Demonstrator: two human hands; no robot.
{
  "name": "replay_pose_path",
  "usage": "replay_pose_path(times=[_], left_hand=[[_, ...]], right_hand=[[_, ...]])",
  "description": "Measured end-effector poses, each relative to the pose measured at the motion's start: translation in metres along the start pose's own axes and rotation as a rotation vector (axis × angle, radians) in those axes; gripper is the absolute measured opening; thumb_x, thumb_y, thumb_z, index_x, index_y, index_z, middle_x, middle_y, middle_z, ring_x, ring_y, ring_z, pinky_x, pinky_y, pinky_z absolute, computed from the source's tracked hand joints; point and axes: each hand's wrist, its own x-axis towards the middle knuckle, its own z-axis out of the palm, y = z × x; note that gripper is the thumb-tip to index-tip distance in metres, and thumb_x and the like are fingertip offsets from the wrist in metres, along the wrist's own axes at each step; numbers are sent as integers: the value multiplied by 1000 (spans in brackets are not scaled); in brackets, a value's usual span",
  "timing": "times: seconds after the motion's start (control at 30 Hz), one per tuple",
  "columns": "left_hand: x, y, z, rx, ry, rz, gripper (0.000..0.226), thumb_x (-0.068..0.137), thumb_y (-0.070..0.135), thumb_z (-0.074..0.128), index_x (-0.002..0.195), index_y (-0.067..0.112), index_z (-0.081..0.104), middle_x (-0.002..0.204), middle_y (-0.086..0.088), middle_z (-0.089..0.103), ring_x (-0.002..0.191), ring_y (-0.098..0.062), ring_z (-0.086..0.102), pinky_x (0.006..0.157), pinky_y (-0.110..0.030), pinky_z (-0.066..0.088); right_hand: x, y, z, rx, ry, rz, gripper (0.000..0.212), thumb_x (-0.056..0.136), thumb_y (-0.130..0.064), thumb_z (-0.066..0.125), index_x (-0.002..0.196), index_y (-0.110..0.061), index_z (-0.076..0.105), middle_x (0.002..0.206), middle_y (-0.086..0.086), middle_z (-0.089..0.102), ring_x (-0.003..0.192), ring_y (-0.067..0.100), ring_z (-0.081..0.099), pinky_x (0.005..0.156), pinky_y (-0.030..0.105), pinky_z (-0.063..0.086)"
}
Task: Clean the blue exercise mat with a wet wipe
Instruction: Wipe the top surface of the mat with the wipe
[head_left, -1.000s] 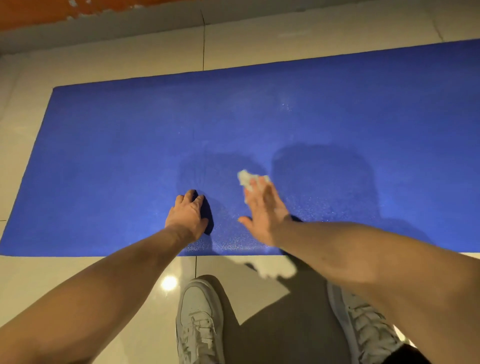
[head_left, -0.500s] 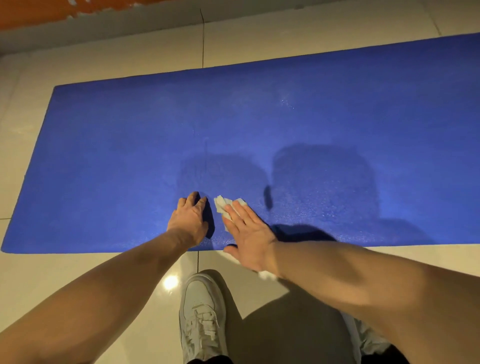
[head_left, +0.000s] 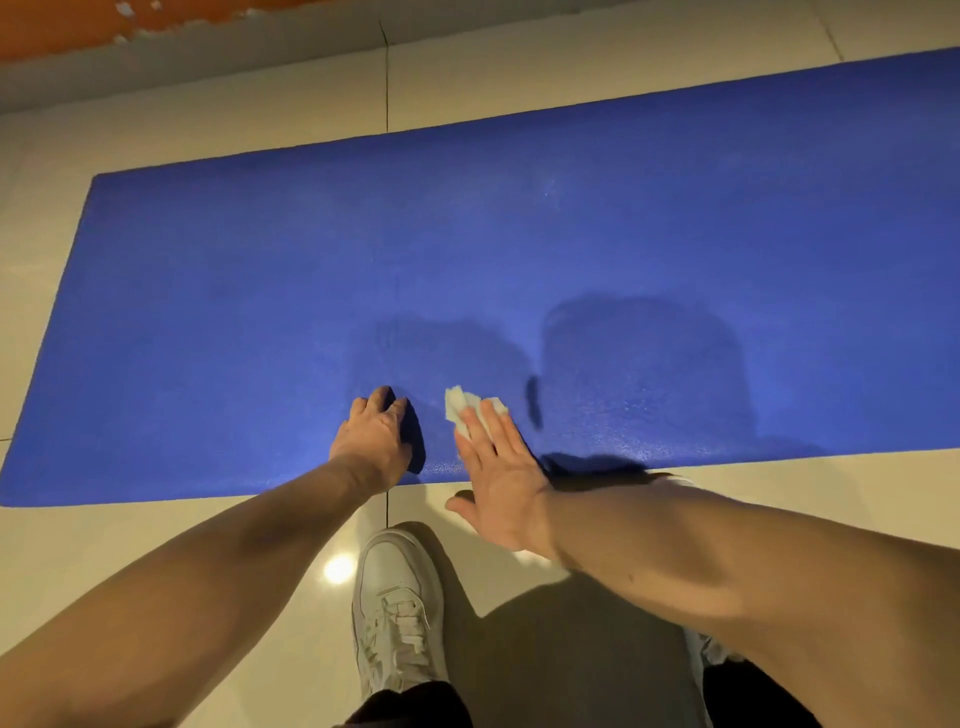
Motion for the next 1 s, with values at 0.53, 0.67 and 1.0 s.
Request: replay_pose_path(times=[0.53,0.67,1.0], left_hand=[[-13,11,3,38,-35,41,76,92,5,58,158,22,23,162,-1,14,140,-26,24,114,-40,37],[-12,8,5,40,-27,50,75,91,6,61,157,20,26,162,-3,16,140,-28,25,115,-40,37],[-6,13,3,5,-45,39,67,95,14,54,156,17,28,162,-3,16,139,-29,25,115,-39,36]], right_hand=[[-15,6,10,22,-21,132,93,96,-73,24,160,-14,-7,161,21,-28,143,48,-35,121,59,-7],[-21,6,3,-115,-63,-215,83,100,-69,14,158,-16,-13,161,14,-31,142,40,-41,119,55,-19],[-62,95,13,-151,-164,90,94,97,-71,10,156,-2,-17,154,26,-33,141,48,-36,120,59,-13]])
